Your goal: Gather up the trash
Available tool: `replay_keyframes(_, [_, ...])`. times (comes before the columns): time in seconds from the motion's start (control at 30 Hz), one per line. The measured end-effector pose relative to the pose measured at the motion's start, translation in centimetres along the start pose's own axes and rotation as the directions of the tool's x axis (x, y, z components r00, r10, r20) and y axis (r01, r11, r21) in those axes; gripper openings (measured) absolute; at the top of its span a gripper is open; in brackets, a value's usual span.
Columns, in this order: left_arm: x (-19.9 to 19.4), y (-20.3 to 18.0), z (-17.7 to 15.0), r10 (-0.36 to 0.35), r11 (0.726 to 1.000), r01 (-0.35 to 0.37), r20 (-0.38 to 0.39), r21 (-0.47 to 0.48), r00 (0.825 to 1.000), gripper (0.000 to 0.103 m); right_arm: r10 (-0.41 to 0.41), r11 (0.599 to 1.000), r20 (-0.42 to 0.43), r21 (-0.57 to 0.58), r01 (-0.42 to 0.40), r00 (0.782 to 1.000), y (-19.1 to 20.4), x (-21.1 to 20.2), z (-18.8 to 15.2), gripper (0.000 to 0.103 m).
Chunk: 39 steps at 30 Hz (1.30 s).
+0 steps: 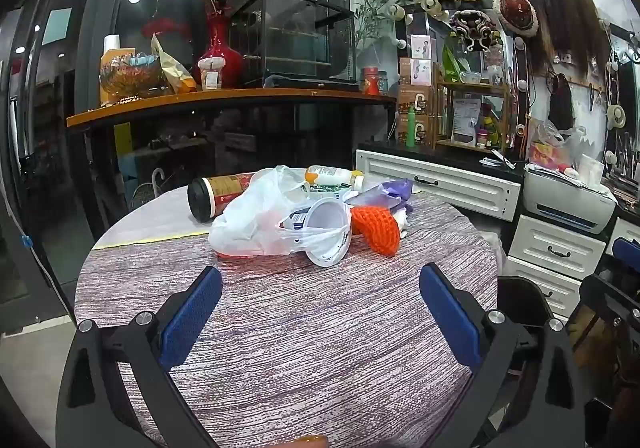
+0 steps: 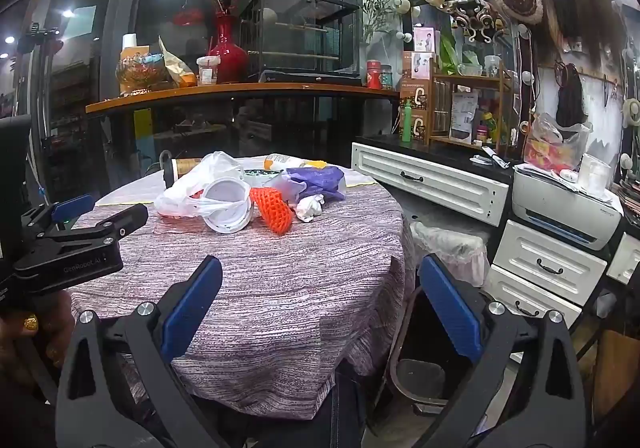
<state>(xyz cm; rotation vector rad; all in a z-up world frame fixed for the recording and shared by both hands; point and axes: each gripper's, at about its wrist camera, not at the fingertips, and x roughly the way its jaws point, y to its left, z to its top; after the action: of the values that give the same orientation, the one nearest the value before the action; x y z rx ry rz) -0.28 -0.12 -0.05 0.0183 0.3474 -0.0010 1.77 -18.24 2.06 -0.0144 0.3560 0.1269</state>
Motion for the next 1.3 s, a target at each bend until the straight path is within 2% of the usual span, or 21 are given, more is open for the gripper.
replay_keyframes(1.3, [0.56, -0.39, -0.41, -0.004, 1.0, 0.004, -0.005, 0.001, 1.0, 0.098, 0.0, 1.0, -0.006, 0.004, 0.0, 1.0, 0.22, 0.42, -0.01, 0.098])
